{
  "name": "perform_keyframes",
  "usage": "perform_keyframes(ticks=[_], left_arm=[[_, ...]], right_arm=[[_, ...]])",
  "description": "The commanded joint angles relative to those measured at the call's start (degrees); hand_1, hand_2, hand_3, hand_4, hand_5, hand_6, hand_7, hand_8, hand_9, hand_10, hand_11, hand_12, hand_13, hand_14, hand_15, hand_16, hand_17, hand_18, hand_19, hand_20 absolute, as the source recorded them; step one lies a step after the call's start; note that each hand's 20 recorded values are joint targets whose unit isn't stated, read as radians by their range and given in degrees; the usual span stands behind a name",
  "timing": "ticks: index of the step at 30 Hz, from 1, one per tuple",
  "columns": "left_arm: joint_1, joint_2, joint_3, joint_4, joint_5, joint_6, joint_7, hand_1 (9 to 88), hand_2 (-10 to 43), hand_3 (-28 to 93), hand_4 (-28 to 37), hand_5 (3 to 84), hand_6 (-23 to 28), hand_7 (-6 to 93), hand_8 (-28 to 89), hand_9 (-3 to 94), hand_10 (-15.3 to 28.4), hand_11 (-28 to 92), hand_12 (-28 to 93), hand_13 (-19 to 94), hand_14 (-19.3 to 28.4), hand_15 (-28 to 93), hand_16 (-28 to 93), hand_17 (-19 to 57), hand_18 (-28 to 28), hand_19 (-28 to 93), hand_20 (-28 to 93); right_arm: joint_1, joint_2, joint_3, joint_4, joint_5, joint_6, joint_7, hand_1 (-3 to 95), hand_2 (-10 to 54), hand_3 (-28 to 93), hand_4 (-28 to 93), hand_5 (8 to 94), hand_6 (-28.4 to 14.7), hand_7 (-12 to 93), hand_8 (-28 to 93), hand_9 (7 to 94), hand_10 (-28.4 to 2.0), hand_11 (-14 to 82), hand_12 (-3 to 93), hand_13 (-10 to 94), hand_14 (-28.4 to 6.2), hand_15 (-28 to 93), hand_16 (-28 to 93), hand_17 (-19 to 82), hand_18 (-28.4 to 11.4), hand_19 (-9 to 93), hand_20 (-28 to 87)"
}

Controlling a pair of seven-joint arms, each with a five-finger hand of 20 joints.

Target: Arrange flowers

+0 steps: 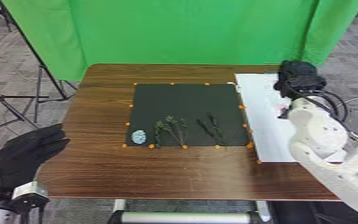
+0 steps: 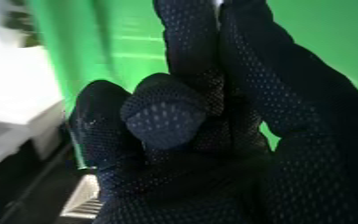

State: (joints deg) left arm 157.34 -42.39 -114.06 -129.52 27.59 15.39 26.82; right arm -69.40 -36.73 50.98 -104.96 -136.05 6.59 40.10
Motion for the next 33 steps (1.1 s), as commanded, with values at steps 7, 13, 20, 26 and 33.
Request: perform_keyframes(ticks=[7,13,20,26,33], left_arm=[[-3.9,0.19,1.96,0.46,1.78,-2.02,-4.1,28.0,4.3,82,-15.1,48.2,13.6,17.6,-10,39.3,22.2,32,10,27,28.4,63,-14,-9.0,24.4,61,11],[-6.2,-0.3,2.54,0.97,2.56,-2.88,-6.14,28.0,4.2,82,-15.2,48.2,13.6,17.9,-10,39.3,22.2,32,9,27,28.4,63,-14,-9.0,24.4,61,11],[-10.24,-1.5,4.65,2.18,3.62,-4.75,-7.96,27.9,3.9,83,-15.2,48.3,13.5,18.4,-10,39.5,22.0,33,10,27,28.4,63,-14,-9.0,24.4,61,11],[-12.68,-0.53,5.41,3.01,3.64,-5.09,-7.67,28.0,3.7,83,-15.2,48.6,13.5,18.9,-10,39.5,21.9,33,9,27,28.4,62,-14,-9.0,24.4,61,11],[-15.25,-0.43,7.02,3.74,3.92,-5.63,-8.06,27.9,3.5,84,-15.5,48.1,12.7,21.2,-11,39.7,21.1,34,9,27,28.4,63,-14,-8.9,24.4,61,11]], right_arm=[[17.57,-19.86,-18.33,1.36,0.76,-2.2,-4.89,55.3,-8.9,75,-28,80.3,-2.3,26,9,89.5,-10.2,20.6,31.2,84,-4.2,71,23,61,-15.2,93,37],[17.29,-28.5,-19.59,6.36,-1.47,-3.52,-6.89,54.8,-9.2,76,-28,80.6,-2.3,25,9,89.7,-10.3,20.9,31.3,84,-4.1,71,23,61,-15.4,93,38],[13.68,-39.05,-19.12,13.07,-3.44,-5.4,-8.07,54.5,-9.4,77,-28,81.2,-2.4,25,9,90.0,-10.2,20.9,31.4,84,-4.2,71,23,61,-15.4,93,38],[11.48,-41.84,-19.82,14.49,-4.66,-6.86,-7.72,53.9,-9.5,77,-28,81.7,-2.5,24,9,90.3,-10.2,20.5,31.7,85,-4.3,71,24,61,-15.7,93,39],[9.78,-42.8,-19.53,15.58,-5.88,-8.71,-7.61,53.4,-9.5,78,-28,82.1,-2.7,23,10,90.7,-10.3,19.7,32.6,85,-4.6,70,24,61,-16.2,93,39]])
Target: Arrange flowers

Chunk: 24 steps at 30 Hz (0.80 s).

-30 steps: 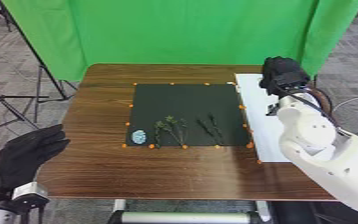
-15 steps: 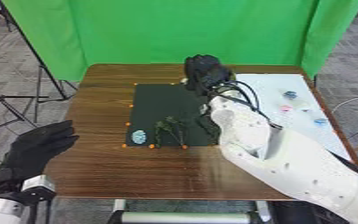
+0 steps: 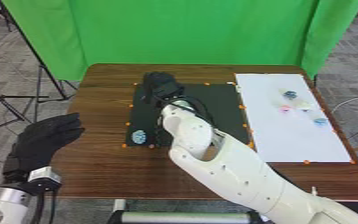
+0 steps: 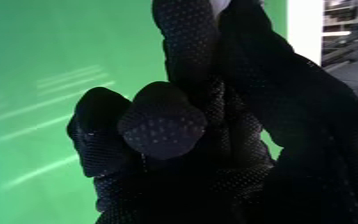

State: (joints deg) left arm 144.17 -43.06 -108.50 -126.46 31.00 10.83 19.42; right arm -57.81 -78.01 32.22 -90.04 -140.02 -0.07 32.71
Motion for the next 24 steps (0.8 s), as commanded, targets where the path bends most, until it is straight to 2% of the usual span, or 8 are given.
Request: perform_keyframes(ticks=[1,8,9,13,17,22,23,24], left_arm=[[-2.13,0.41,1.55,0.76,0.48,-1.11,-0.54,27.8,3.4,84,-15.5,48.0,12.6,21.5,-11,39.8,21.0,34,9,27,28.4,63,-14,-8.9,24.4,61,11],[-2.96,0.58,1.63,1.07,0.32,-1.21,-0.33,27.7,3.4,84,-15.7,48.0,12.5,22.2,-12,39.8,20.9,35,9,27,28.4,63,-15,-8.8,24.5,61,11],[-2.81,1.04,1.79,1.09,0.08,-1.02,0.09,27.7,3.4,84,-15.7,48.0,12.5,22.2,-12,39.8,20.9,35,9,27,28.4,63,-15,-8.8,24.5,61,11],[-3.81,0.9,2.3,1.38,0.25,-1.27,-0.23,27.7,3.5,84,-15.8,48.0,12.5,22.1,-12,39.8,20.9,35,9,27,28.4,64,-15,-8.8,24.5,61,11],[-4.48,1.72,2.92,1.69,-0.14,-1.11,0.12,27.7,3.5,84,-15.7,47.9,12.4,22.4,-12,39.9,20.7,36,8,28,28.4,64,-15,-8.8,24.5,61,11],[-4.82,1.66,2.73,1.81,0.19,-1.62,-0.3,27.7,3.5,84,-15.7,47.9,12.3,22.9,-12,39.8,20.5,37,8,28,28.4,65,-15,-8.7,24.5,61,11],[-4.83,1.28,2.56,1.83,0.4,-1.88,-0.84,27.6,3.5,84,-15.7,47.9,12.3,22.9,-12,39.8,20.6,37,8,28,28.4,65,-15,-8.7,24.5,62,11],[-5.21,1.49,2.85,1.87,0.32,-1.65,-0.75,27.6,3.5,84,-15.7,47.9,12.4,22.8,-12,39.7,20.6,37,8,28,28.4,65,-15,-8.7,24.5,62,11]], right_arm=[[-1.96,-1.6,-0.65,0.77,-2.17,-2.49,-0.17,53.4,-9.5,79,-28,82.3,-2.7,23,10,90.7,-10.3,19.5,32.9,85,-4.6,70,24,61,-16.3,93,39],[-2.83,-2.07,0.03,2.18,-3.21,-4.76,0.28,53.7,-9.5,78,-28,82.5,-2.7,22,10,90.8,-10.3,18.7,33.4,85,-4.7,70,24,60,-16.6,93,39],[-3.19,-2.1,0.2,2.25,-3.37,-5.23,0.28,53.6,-9.5,78,-28,82.4,-2.7,22,10,90.8,-10.3,18.6,33.4,84,-4.8,70,24,60,-16.6,93,39],[-4.23,-2.39,1.05,2.58,-3.7,-6.36,0.02,53.5,-9.5,78,-28,82.1,-2.7,21,10,90.5,-10.3,18.6,33.6,84,-5.0,71,24,60,-16.6,93,40],[-4.25,-2.52,1.12,2.77,-3.02,-6.93,0.8,52.2,-9.5,78,-28,81.7,-3.1,21,10,90.0,-10.4,18.7,33.6,83,-5.3,71,24,60,-16.8,93,39],[-4.14,-2.86,0.97,2.69,-2.92,-6.77,1.65,49.6,-9.5,77,-28,80.9,-3.8,20,10,88.4,-11.1,20.5,32.6,83,-5.4,71,24,60,-16.3,93,40],[-4.4,-3.01,1.22,2.73,-2.93,-6.84,1.36,49.0,-9.5,77,-28,80.7,-3.8,20,10,87.9,-11.3,22.0,31.2,83,-5.4,71,24,60,-16.2,93,40],[-4.09,-2.93,0.82,2.71,-2.56,-6.5,1.88,48.6,-9.5,77,-28,80.2,-3.9,20,10,87.3,-11.4,22.7,30.6,82,-5.5,72,24,60,-16.1,93,40]])
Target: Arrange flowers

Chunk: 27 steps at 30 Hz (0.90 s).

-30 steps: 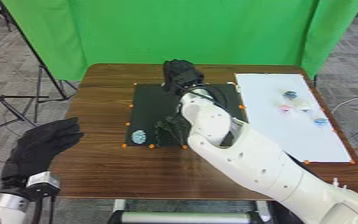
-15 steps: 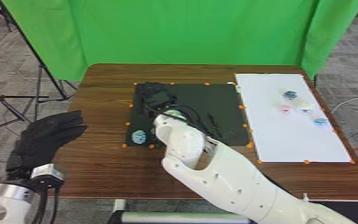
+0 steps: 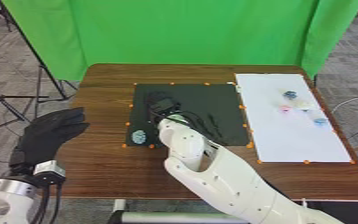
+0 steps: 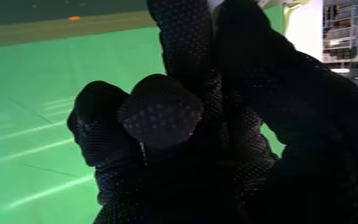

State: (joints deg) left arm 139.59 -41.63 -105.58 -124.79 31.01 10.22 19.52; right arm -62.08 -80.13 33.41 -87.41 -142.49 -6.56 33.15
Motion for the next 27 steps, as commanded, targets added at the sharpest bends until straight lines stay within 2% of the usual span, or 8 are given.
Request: perform_keyframes(ticks=[1,5,7,8,11,15,19,27], left_arm=[[-0.79,0.02,-0.05,0.16,0.38,-1.04,-1.0,27.7,3.6,84,-15.7,47.9,12.5,22.7,-12,39.6,20.7,37,8,28,28.4,65,-15,-8.7,24.5,62,10],[-0.62,-0.25,-0.19,0.22,0.55,-1.49,-1.09,27.7,3.7,84,-15.7,48.0,12.6,22.2,-12,39.6,20.8,37,8,28,28.4,65,-15,-8.7,24.5,62,10],[-0.52,0.11,-0.14,0.37,0.35,-1.45,-0.8,27.7,3.7,83,-15.7,48.1,12.7,21.9,-12,39.6,20.9,37,8,28,28.4,65,-15,-8.8,24.5,62,10],[-1.17,-0.2,0.0,0.3,0.6,-1.32,-1.59,27.7,3.7,83,-15.7,48.1,12.7,21.8,-12,39.6,20.9,37,8,28,28.4,65,-15,-8.8,24.5,62,10],[-0.61,0.3,-0.05,0.23,0.23,-1.13,-0.94,27.8,3.7,83,-15.7,48.1,12.8,21.6,-12,39.6,21.1,36,8,27,28.4,64,-15,-8.8,24.5,62,10],[-1.25,-0.1,-0.09,0.38,0.65,-1.57,-1.63,27.8,3.8,83,-15.6,48.2,12.9,21.2,-12,39.6,21.3,36,8,27,28.4,64,-15,-8.8,24.5,62,10],[-1.05,-0.25,-0.16,0.31,0.7,-1.56,-1.52,27.8,3.8,83,-15.6,48.2,13.0,20.9,-11,39.6,21.4,36,8,27,28.4,64,-15,-8.8,24.5,62,10],[-0.21,0.81,0.03,0.23,-0.19,-0.8,0.01,28.0,3.9,83,-15.5,48.4,13.3,20.2,-11,39.6,21.8,35,8,27,28.4,64,-15,-8.8,24.4,62,10]], right_arm=[[0.16,-0.95,-0.31,0.11,-0.13,0.13,1.54,48.2,-9.5,76,-28,79.9,-4.0,20,10,86.7,-11.5,23.2,30.2,82,-5.4,72,24,60,-15.9,93,40],[0.41,-0.87,-0.71,0.33,-0.17,0.44,2.35,45.3,-9.5,76,-28,77.9,-4.1,21,9,84.2,-12.4,28.1,24.6,82,-5.5,72,24,60,-15.3,93,40],[0.74,-0.6,-1.22,0.26,0.25,0.45,3.15,43.3,-9.5,77,-28,76.9,-4.1,21,8,83.1,-13.0,29.7,21.8,81,-5.7,72,24,60,-15.2,93,39],[0.39,-0.93,-0.37,0.51,-0.38,0.24,2.48,42.8,-9.5,77,-28,76.5,-4.1,21,7,82.9,-13.2,29.8,21.5,81,-5.8,72,24,60,-15.2,93,39],[0.7,-0.7,-1.02,0.5,-0.12,0.54,3.42,42.2,-9.5,77,-28,75.9,-4.2,21,7,82.3,-13.4,29.8,21.1,80,-6.0,72,24,59,-15.1,93,39],[1.13,-0.72,-1.17,0.95,-0.62,0.44,4.06,41.8,-9.5,77,-28,75.2,-4.3,21,6,81.6,-13.4,29.7,20.7,80,-6.2,72,24,59,-15.2,93,38],[1.58,-0.43,-1.39,1.3,-0.78,0.27,4.99,41.7,-9.5,77,-28,74.8,-4.3,21,5,81.3,-13.6,29.8,20.4,80,-6.2,72,23,59,-15.2,93,38],[2.27,-0.27,-1.66,1.84,-1.68,-0.95,7.09,42.0,-9.5,77,-28,74.1,-4.8,21,4,81.1,-13.8,29.7,20.0,80,-6.3,72,23,60,-15.1,93,37]])
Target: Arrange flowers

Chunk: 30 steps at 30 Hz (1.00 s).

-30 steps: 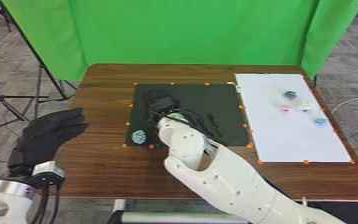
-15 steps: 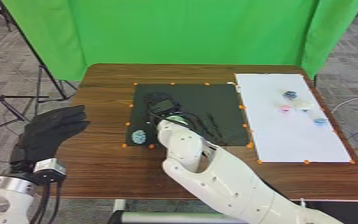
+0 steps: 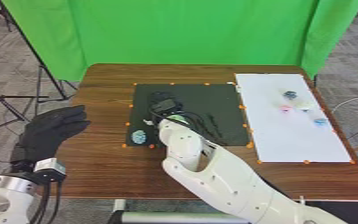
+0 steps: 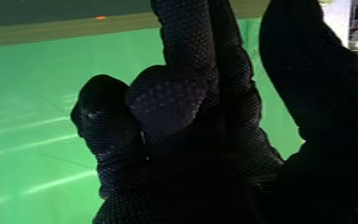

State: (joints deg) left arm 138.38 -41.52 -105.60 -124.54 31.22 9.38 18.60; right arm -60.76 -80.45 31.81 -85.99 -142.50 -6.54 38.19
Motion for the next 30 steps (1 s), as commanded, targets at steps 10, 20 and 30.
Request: perform_keyframes(ticks=[10,20,30], left_arm=[[9.2,0.25,-3.01,-2.08,-2.15,2.8,4.13,27.8,4.1,83,-15.2,48.3,13.8,18.3,-10,39.3,22.3,33,8,27,28.4,63,-15,-9.0,24.4,62,10],[14.26,-1.22,-5.6,-4.1,-1.9,3.9,4.73,27.9,4.6,82,-14.9,48.2,14.0,16.2,-9,39.3,22.4,31,10,27,28.4,62,-14,-9.1,24.5,61,11],[16.91,-2.17,-7.28,-5.43,-1.48,4.32,5.25,28.0,4.8,81,-14.3,48.4,14.2,15.8,-9,39.2,22.4,31,10,27,28.4,62,-14,-9.1,24.4,61,11]], right_arm=[[4.36,3.98,-1.35,-4.44,1.12,-1.62,0.3,40.6,-9.5,78,-28,71.2,-4.6,21,-1,78.6,-14.5,29.5,19.5,79,-7.2,72,22,59,-15.6,93,36],[6.72,11.23,1.53,-14.34,9.23,-9.67,-4.18,39.5,-7.0,78,-27,64.8,-5.2,22,-11,70.6,-16.2,28.0,17.9,74,-8.9,74,21,55,-15.9,93,35],[4.47,24.74,8.68,-22.82,14.33,-9.07,-6.29,39.1,-6.6,79,-26,59.8,-5.5,21,-12,63.8,-16.9,23.2,16.7,69,-9.5,75,19,50,-16.0,93,30]])
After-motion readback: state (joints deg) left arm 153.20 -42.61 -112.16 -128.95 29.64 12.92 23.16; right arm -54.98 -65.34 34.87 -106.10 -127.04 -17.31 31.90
